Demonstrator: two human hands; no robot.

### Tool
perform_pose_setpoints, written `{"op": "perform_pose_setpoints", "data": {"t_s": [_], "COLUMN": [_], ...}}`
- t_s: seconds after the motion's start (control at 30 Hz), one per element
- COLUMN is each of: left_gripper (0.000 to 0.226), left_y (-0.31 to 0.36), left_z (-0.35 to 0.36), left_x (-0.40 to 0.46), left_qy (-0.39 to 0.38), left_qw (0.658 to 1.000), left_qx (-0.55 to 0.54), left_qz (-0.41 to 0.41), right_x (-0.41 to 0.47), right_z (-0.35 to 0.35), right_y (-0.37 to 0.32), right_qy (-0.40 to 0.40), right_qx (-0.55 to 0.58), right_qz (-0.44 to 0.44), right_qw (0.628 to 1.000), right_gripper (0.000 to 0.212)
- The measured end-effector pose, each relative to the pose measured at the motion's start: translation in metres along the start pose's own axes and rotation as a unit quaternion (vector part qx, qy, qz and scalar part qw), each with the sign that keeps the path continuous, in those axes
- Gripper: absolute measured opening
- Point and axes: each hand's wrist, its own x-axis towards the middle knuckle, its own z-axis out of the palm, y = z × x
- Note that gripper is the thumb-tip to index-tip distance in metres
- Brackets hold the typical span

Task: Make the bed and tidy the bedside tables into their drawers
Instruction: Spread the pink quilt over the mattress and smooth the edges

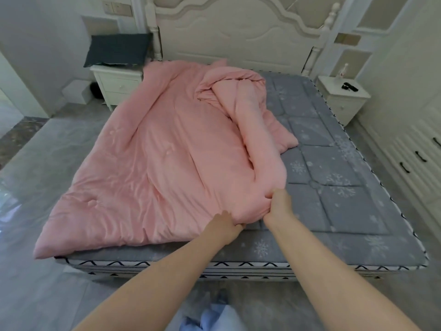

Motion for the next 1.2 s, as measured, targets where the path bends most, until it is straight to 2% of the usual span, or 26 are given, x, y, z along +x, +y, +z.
{"op": "perform_pose_setpoints", "data": {"t_s": [0.07,0.1,0.13,0.2,0.23,0.3,0.37,0.43,0.5,0.53,0.6,0.7,0.83,0.9,0.97,1.03,1.1,1.17,1.2], "left_gripper": [0.055,0.052,0.049,0.05,0.053,0.055,0.047,0.041,0.033,0.03,0.034,0.033,0.028,0.028,0.03,0.026,0.013,0.034,0.048], "left_y": [0.008,0.011,0.014,0.024,0.032,0.053,0.08,0.104,0.119,0.118,0.129,0.139,0.139,0.139,0.135,0.132,0.133,0.139,0.144], "left_z": [0.003,0.002,0.002,0.004,0.007,0.014,0.019,0.029,0.042,0.045,0.054,0.068,0.079,0.085,0.086,0.081,0.076,0.079,0.083], "left_x": [-0.008,-0.01,-0.011,-0.014,-0.014,-0.009,-0.005,0.009,0.031,0.037,0.05,0.057,0.054,0.049,0.046,0.047,0.055,0.065,0.07], "left_qy": [-0.008,-0.035,-0.083,-0.166,-0.172,-0.123,-0.042,0.034,0.136,0.189,0.254,0.276,0.282,0.289,0.277,0.27,0.309,0.342,0.32], "left_qw": [0.998,0.988,0.956,0.831,0.773,0.684,0.625,0.566,0.526,0.524,0.501,0.45,0.357,0.335,0.344,0.372,0.403,0.388,0.388], "left_qx": [-0.045,-0.124,-0.251,-0.504,-0.591,-0.711,-0.775,-0.818,-0.831,-0.819,-0.813,-0.837,-0.881,-0.885,-0.885,-0.878,-0.849,-0.834,-0.839], "left_qz": [-0.043,-0.08,-0.126,-0.166,-0.153,-0.104,-0.079,-0.095,-0.117,-0.134,-0.153,-0.145,-0.133,-0.146,-0.145,-0.134,-0.147,-0.192,-0.208], "right_x": [0.0,0.002,0.002,0.002,0.004,0.007,0.013,0.023,0.035,0.038,0.057,0.085,0.121,0.142,0.162,0.183,0.204,0.207,0.201], "right_z": [-0.003,-0.002,-0.001,0.001,0.002,-0.001,-0.005,-0.014,-0.025,-0.028,-0.039,-0.052,-0.042,-0.031,-0.02,-0.014,-0.014,-0.02,-0.024], "right_y": [0.005,0.006,0.006,0.005,0.004,-0.001,-0.005,-0.009,-0.012,-0.01,-0.017,-0.037,-0.065,-0.069,-0.074,-0.081,-0.085,-0.091,-0.096], "right_qy": [-0.01,-0.016,-0.024,-0.032,-0.029,-0.019,-0.029,-0.055,-0.081,-0.089,-0.109,-0.154,-0.194,-0.206,-0.218,-0.22,-0.207,-0.195,-0.19], "right_qx": [0.0,-0.003,-0.007,-0.023,-0.033,-0.041,-0.021,0.008,0.033,0.043,0.031,0.021,0.02,0.007,-0.028,-0.089,-0.116,-0.116,-0.123], "right_qz": [0.012,0.017,0.024,0.046,0.062,0.106,0.147,0.153,0.157,0.165,0.191,0.229,0.238,0.245,0.248,0.242,0.242,0.219,0.197], "right_qw": [1.0,1.0,0.999,0.998,0.997,0.993,0.988,0.987,0.984,0.981,0.975,0.961,0.951,0.947,0.944,0.941,0.941,0.949,0.954], "right_gripper": [0.042,0.042,0.039,0.021,0.013,0.013,0.022,0.027,0.031,0.032,0.032,0.018,0.009,0.006,0.012,0.038,0.06,0.069,0.07]}}
